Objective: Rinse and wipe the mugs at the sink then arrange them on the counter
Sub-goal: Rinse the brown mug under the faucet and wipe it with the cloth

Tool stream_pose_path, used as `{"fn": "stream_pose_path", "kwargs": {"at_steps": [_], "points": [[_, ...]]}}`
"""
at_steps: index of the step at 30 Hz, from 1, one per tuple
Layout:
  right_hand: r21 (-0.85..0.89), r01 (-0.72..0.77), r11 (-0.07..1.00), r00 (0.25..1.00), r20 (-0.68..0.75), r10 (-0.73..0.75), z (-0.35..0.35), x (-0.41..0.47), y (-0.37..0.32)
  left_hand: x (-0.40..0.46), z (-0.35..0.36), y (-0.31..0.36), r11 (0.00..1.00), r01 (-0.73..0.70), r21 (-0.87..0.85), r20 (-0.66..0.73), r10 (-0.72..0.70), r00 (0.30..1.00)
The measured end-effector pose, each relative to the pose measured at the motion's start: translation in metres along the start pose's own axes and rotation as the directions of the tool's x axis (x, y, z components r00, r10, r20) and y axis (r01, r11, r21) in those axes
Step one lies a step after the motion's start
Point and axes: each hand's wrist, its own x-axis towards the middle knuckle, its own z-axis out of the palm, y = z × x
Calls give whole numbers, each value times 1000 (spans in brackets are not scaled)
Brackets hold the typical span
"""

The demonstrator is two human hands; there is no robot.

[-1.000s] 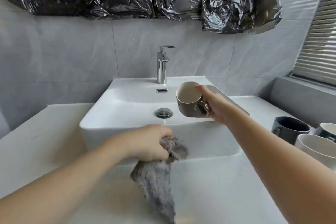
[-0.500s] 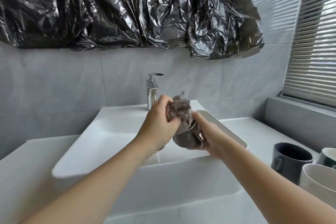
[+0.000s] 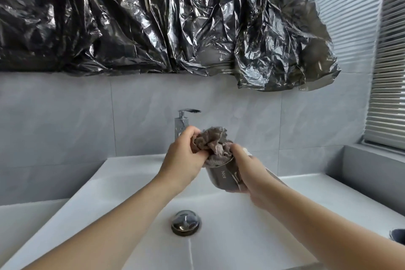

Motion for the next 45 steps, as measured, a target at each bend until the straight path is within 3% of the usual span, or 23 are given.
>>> {"fn": "stream_pose_path", "kwargs": {"at_steps": [3,7,14,21,24,27,29,31,33,36,39,43,45], "points": [[9,42,999,999,-16,-42,5,11,10,-1,6,-11,994,-1,-110,36,5,999],[-34,136,990,990,27,-135,-1,20,14,1,6,-12,936,258,-241,318,-175,932],[-146,64,987,936,353,-9,-16,11,6,-1,6,-26,992,89,-89,262,-63,963],[-178,-240,954,883,368,291,-25,10,3,-4,4,-30,1000,3,25,290,-10,957],[-182,-291,939,883,327,337,-25,11,-1,-4,3,-27,999,15,43,363,-30,931],[-162,-251,954,926,246,286,-19,16,-10,-2,1,-21,992,24,120,340,-64,938],[-139,-198,970,950,218,225,-17,19,-12,-2,-2,-17,910,-117,399,273,4,962],[-89,-158,983,960,222,174,-15,19,-11,-8,-4,-12,793,-270,546,295,120,948],[-18,-158,987,959,234,158,-14,20,-10,-12,-4,-5,773,-308,555,344,123,931],[90,-175,980,962,229,151,-14,23,-11,-11,0,2,802,-248,543,351,52,935],[22,-80,997,960,272,71,-17,22,-10,-9,4,-1,786,-204,583,376,-39,926],[8,-22,1000,948,318,19,-15,15,-4,-11,10,-14,721,-309,620,314,133,940],[49,-26,998,953,303,10,-14,14,-4,-9,10,-14,796,-311,519,262,198,944]]}}
